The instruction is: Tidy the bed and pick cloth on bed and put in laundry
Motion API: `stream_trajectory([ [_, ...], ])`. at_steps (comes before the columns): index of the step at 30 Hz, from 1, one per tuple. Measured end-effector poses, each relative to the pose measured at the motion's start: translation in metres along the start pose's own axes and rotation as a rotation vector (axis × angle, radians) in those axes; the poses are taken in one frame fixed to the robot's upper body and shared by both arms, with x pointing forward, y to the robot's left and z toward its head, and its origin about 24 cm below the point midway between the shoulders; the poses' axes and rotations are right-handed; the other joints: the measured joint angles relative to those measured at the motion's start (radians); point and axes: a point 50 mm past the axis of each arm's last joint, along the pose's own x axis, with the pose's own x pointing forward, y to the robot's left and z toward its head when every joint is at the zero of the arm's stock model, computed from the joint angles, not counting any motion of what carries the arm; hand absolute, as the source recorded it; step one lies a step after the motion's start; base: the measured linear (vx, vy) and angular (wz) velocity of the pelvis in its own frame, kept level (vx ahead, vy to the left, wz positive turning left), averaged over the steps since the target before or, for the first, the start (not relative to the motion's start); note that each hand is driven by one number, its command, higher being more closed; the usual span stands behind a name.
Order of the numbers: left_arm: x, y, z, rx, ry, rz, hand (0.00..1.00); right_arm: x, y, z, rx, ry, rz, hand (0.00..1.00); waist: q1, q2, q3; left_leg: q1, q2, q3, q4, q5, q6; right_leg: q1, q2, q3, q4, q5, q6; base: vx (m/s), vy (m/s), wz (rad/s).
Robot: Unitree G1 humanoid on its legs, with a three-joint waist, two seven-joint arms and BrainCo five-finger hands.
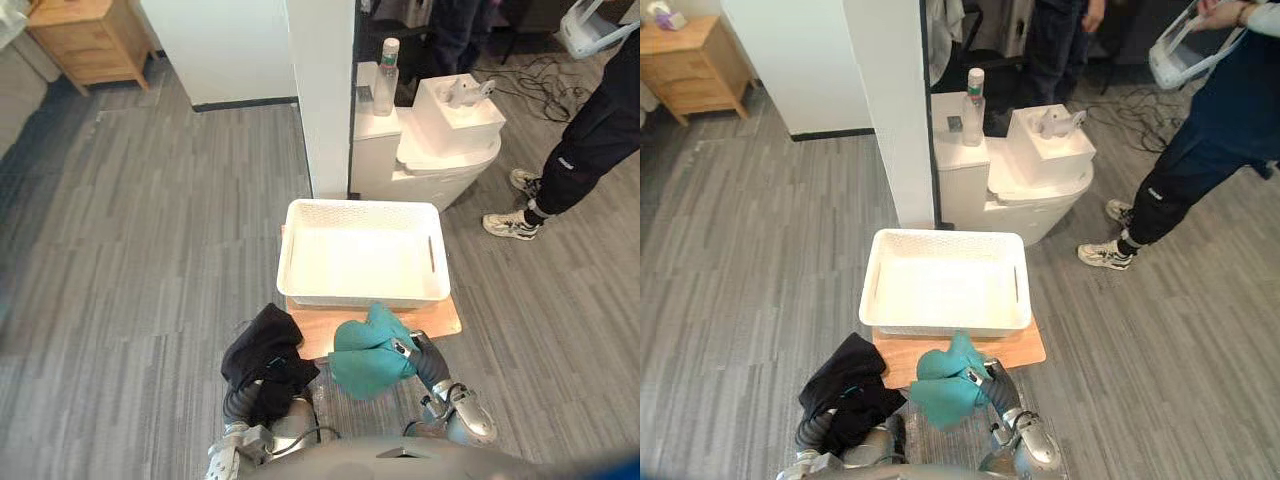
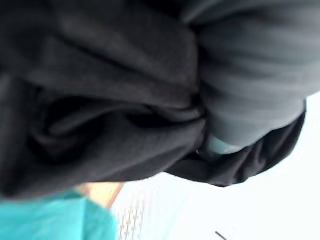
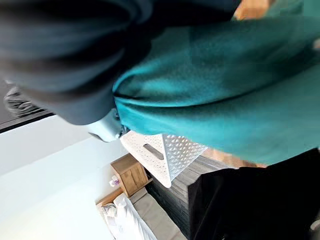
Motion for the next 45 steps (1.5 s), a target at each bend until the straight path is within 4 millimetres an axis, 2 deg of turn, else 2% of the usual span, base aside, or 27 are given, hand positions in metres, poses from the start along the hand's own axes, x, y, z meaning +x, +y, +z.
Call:
stream_trajectory([
  [4, 0.002, -0.001, 0.000, 0.036, 0.030, -0.035, 1.00, 0.000, -0.005, 0.003, -0.024, 0.001, -0.013, 1.00, -0.002, 0.002, -0.001, 0.050, 0.028, 0.011, -0.069, 0.038, -0.016, -0.010, 0.027, 0.016, 0.037, -0.014, 0.001, -0.07, -0.098, -0.14],
  [7, 0.004, -0.003, 0.002, 0.088, 0.046, -0.070, 1.00, -0.001, -0.006, 0.003, -0.008, -0.009, -0.031, 1.00, -0.022, -0.017, -0.001, 0.076, 0.006, 0.016, -0.117, 0.039, -0.021, -0.089, -0.009, 0.034, 0.198, -0.081, 0.019, -0.11, -0.066, -0.29],
  [9, 0.003, -0.003, 0.000, 0.126, 0.066, -0.075, 1.00, -0.003, -0.003, -0.001, -0.003, 0.005, -0.038, 1.00, -0.029, -0.013, 0.013, 0.122, 0.009, 0.002, -0.142, 0.043, -0.021, -0.174, -0.025, 0.058, 0.420, -0.059, 0.027, -0.11, -0.011, -0.23],
  [12, 0.003, 0.003, 0.002, 0.144, 0.069, -0.049, 1.00, -0.008, 0.012, -0.007, 0.003, 0.023, 0.007, 1.00, -0.049, -0.024, 0.010, 0.154, 0.035, -0.013, -0.143, 0.043, -0.021, -0.175, -0.026, 0.071, 0.476, -0.038, 0.017, -0.05, -0.053, 0.11],
  [14, 0.005, 0.002, 0.004, 0.146, 0.062, -0.049, 1.00, -0.005, 0.016, -0.002, -0.005, -0.006, 0.028, 1.00, -0.051, -0.025, 0.010, 0.141, 0.048, -0.040, -0.144, 0.048, -0.023, -0.174, -0.010, 0.082, 0.469, -0.041, -0.008, -0.03, -0.084, 0.32],
  [15, 0.007, 0.001, 0.005, 0.146, 0.058, -0.053, 1.00, -0.003, 0.018, 0.002, -0.020, -0.032, 0.035, 1.00, -0.057, -0.024, 0.010, 0.113, 0.054, -0.096, -0.142, 0.049, -0.023, -0.170, 0.018, 0.139, 0.439, -0.070, -0.068, -0.03, -0.112, 0.65],
  [16, 0.007, 0.002, 0.006, 0.148, 0.057, -0.054, 1.00, -0.003, 0.018, 0.003, -0.022, -0.039, 0.035, 1.00, -0.059, -0.024, 0.010, 0.100, 0.056, -0.118, -0.143, 0.052, -0.028, -0.160, 0.028, 0.171, 0.394, -0.072, -0.076, -0.03, -0.161, 0.88],
  [17, 0.007, 0.003, 0.007, 0.151, 0.056, -0.054, 1.00, -0.003, 0.019, 0.004, -0.025, -0.049, 0.036, 1.00, -0.061, -0.030, 0.007, 0.078, 0.057, -0.150, -0.144, 0.068, -0.046, -0.132, 0.050, 0.224, 0.321, -0.071, -0.056, 0.03, -0.181, 0.95],
  [18, 0.006, 0.009, 0.010, 0.163, 0.052, -0.048, 1.00, -0.002, 0.020, 0.005, -0.028, -0.062, 0.041, 1.00, -0.064, -0.050, -0.012, 0.042, 0.061, -0.179, -0.144, 0.096, -0.075, -0.080, 0.070, 0.237, 0.189, -0.096, -0.006, 0.04, -0.174, 0.72],
  [19, 0.007, 0.010, 0.012, 0.161, 0.043, -0.045, 1.00, 0.001, 0.022, 0.007, -0.031, -0.069, 0.054, 1.00, -0.047, -0.053, -0.016, 0.031, 0.064, -0.174, -0.139, 0.110, -0.086, -0.062, 0.070, 0.229, 0.126, -0.111, 0.018, 0.06, -0.181, 0.38],
  [21, 0.000, 0.011, 0.002, 0.123, 0.078, -0.010, 1.00, 0.010, 0.019, 0.017, -0.063, -0.086, 0.106, 1.00, -0.046, -0.010, -0.018, 0.017, 0.115, -0.177, -0.140, 0.133, -0.086, -0.034, 0.119, 0.203, 0.052, -0.067, 0.011, 0.03, -0.143, 0.02],
  [25, -0.006, 0.011, -0.005, 0.081, 0.095, 0.011, 1.00, 0.014, 0.026, 0.020, -0.092, -0.087, 0.177, 1.00, -0.044, 0.008, -0.033, 0.008, 0.144, -0.168, -0.139, 0.135, -0.092, -0.006, 0.147, 0.168, 0.016, -0.060, 0.001, 0.05, -0.082, 0.19],
  [26, -0.003, 0.009, -0.003, 0.082, 0.091, -0.001, 1.00, 0.014, 0.029, 0.020, -0.086, -0.088, 0.178, 1.00, -0.045, -0.003, -0.031, -0.005, 0.147, -0.104, -0.118, 0.125, -0.070, -0.001, 0.135, 0.148, 0.005, -0.065, -0.005, 0.02, 0.000, 0.54],
  [27, 0.001, 0.007, 0.001, 0.096, 0.074, -0.032, 1.00, 0.012, 0.029, 0.020, -0.073, -0.094, 0.156, 1.00, -0.048, -0.014, -0.031, -0.060, 0.145, -0.015, -0.003, 0.089, -0.039, -0.002, 0.103, 0.117, 0.009, -0.079, -0.005, 0.04, 0.028, 0.58],
  [28, 0.003, 0.007, 0.004, 0.101, 0.064, -0.044, 1.00, 0.011, 0.026, 0.021, -0.069, -0.095, 0.139, 1.00, -0.048, -0.020, -0.027, -0.092, 0.134, 0.021, 0.093, 0.045, -0.039, -0.002, 0.082, 0.108, 0.017, -0.092, -0.005, 0.06, 0.083, 0.66],
  [29, 0.005, 0.003, 0.004, 0.096, 0.053, -0.060, 1.00, 0.010, 0.020, 0.021, -0.062, -0.097, 0.100, 1.00, -0.051, -0.022, -0.024, -0.142, 0.107, 0.068, 0.227, -0.037, -0.013, 0.001, 0.051, 0.092, 0.029, -0.105, 0.010, 0.09, 0.109, 0.61],
  [30, 0.004, -0.001, 0.003, 0.090, 0.049, -0.071, 1.00, 0.007, 0.014, 0.022, -0.058, -0.103, 0.054, 1.00, -0.052, -0.001, -0.032, -0.165, 0.093, 0.085, 0.263, -0.083, -0.010, 0.005, 0.040, 0.080, 0.041, -0.110, 0.032, 0.10, 0.118, 0.59],
  [31, 0.005, -0.003, 0.004, 0.089, 0.041, -0.081, 1.00, 0.006, 0.010, 0.023, -0.057, -0.106, 0.030, 1.00, -0.051, -0.003, -0.031, -0.163, 0.072, 0.082, 0.258, -0.082, -0.006, 0.009, 0.020, 0.071, 0.046, -0.113, 0.038, 0.17, 0.174, 0.56],
  [33, 0.007, -0.005, 0.010, 0.111, 0.024, -0.105, 1.00, 0.006, 0.010, 0.035, -0.072, -0.160, -0.024, 1.00, -0.048, -0.023, -0.034, -0.146, 0.009, 0.061, 0.154, -0.040, 0.022, 0.003, -0.012, 0.069, 0.051, -0.079, 0.035, 0.20, 0.192, 0.58],
  [35, 0.004, -0.004, 0.006, 0.118, 0.050, -0.109, 1.00, 0.007, 0.003, 0.046, -0.079, -0.209, -0.109, 1.00, -0.047, -0.023, -0.035, -0.093, -0.003, 0.045, 0.059, -0.001, 0.027, 0.002, -0.007, 0.072, 0.083, -0.042, 0.022, 0.17, 0.100, 0.37],
  [37, -0.002, -0.002, 0.003, 0.128, 0.073, -0.111, 1.00, 0.004, -0.009, 0.062, -0.085, -0.275, -0.212, 1.00, -0.050, -0.017, -0.034, -0.044, 0.020, 0.030, 0.022, 0.007, 0.027, -0.007, 0.013, 0.089, 0.170, -0.023, 0.000, 0.14, 0.029, 0.20],
  [38, -0.003, -0.003, 0.002, 0.143, 0.081, -0.121, 1.00, -0.001, -0.016, 0.072, -0.097, -0.319, -0.258, 1.00, -0.052, 0.003, -0.032, -0.031, 0.040, 0.019, 0.014, 0.008, 0.026, -0.013, 0.033, 0.107, 0.173, -0.064, -0.003, 0.09, -0.069, 0.20],
  [39, -0.003, -0.001, 0.003, 0.158, 0.084, -0.124, 1.00, -0.007, -0.023, 0.096, -0.134, -0.421, -0.303, 1.00, -0.050, -0.006, -0.036, -0.011, 0.047, 0.018, -0.008, 0.016, 0.013, -0.010, 0.065, 0.125, 0.059, -0.062, -0.018, 0.07, -0.093, 0.18],
  [40, -0.003, 0.001, 0.005, 0.168, 0.084, -0.124, 1.00, -0.009, -0.024, 0.108, -0.154, -0.470, -0.313, 1.00, -0.052, -0.024, -0.041, -0.011, 0.034, 0.018, -0.011, 0.017, 0.011, -0.020, 0.065, 0.128, 0.030, -0.026, -0.013, 0.06, -0.117, 0.07],
  [41, -0.003, 0.004, 0.004, 0.171, 0.106, -0.118, 1.00, -0.015, -0.030, 0.125, -0.200, -0.531, -0.342, 1.00, -0.056, -0.032, -0.050, 0.005, 0.027, 0.017, -0.031, 0.026, -0.005, -0.016, 0.061, 0.119, 0.031, -0.036, 0.000, 0.04, -0.085, -0.09],
  [42, -0.003, 0.004, 0.003, 0.167, 0.111, -0.118, 1.00, -0.019, -0.033, 0.133, -0.219, -0.562, -0.357, 1.00, -0.056, -0.025, -0.051, 0.017, 0.032, 0.021, -0.047, 0.032, -0.010, -0.016, 0.069, 0.125, 0.031, -0.036, 0.000, 0.04, -0.110, -0.16],
  [45, -0.005, -0.001, -0.002, 0.154, 0.129, -0.137, 1.00, -0.035, -0.044, 0.182, -0.343, -0.704, -0.376, 1.00, -0.079, 0.016, -0.059, 0.050, 0.041, 0.023, -0.137, 0.085, -0.023, -0.018, 0.087, 0.123, 0.030, -0.039, 0.004, 0.00, -0.100, -0.06],
])
